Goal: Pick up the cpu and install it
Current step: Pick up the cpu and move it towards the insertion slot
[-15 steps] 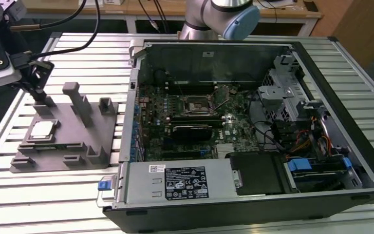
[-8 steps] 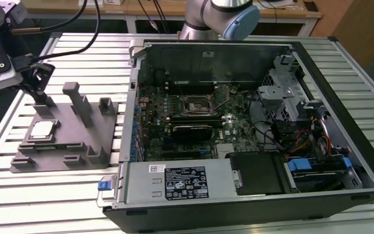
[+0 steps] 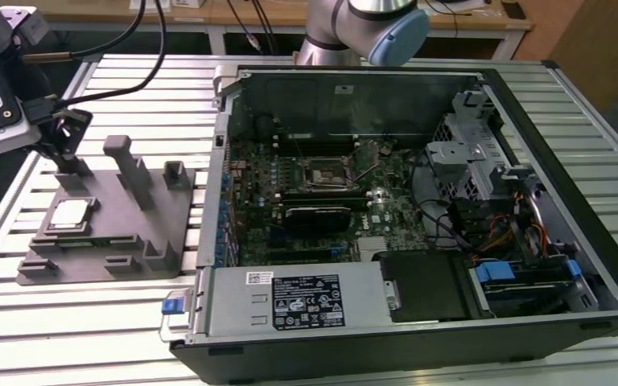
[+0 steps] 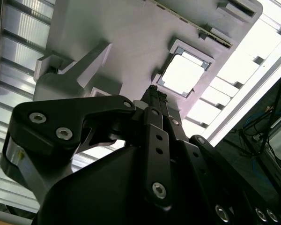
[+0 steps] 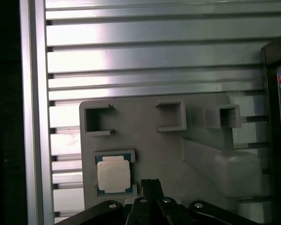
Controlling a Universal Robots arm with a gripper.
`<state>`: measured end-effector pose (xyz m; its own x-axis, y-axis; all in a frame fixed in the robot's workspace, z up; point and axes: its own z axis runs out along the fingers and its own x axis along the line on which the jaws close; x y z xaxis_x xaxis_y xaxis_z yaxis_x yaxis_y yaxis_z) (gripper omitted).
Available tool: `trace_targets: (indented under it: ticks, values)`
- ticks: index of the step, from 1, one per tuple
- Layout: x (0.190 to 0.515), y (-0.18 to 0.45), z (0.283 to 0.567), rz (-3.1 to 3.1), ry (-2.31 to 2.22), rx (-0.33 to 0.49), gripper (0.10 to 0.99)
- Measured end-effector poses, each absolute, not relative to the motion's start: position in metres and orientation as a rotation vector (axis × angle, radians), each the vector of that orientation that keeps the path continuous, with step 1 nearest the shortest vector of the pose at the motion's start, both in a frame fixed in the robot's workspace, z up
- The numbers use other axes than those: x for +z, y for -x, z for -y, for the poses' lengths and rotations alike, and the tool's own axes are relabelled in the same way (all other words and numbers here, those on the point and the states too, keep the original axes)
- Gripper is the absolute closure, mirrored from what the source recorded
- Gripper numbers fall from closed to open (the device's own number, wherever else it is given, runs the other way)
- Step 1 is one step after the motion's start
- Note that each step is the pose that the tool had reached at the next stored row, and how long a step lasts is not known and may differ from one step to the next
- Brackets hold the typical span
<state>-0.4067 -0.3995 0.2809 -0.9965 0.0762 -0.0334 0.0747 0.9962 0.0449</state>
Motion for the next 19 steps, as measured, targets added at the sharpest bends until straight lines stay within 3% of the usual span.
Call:
trace_targets:
  ticks: [19]
  values:
    - [0.262, 0.408, 0.401, -3.104, -0.117, 0.067, 0.98]
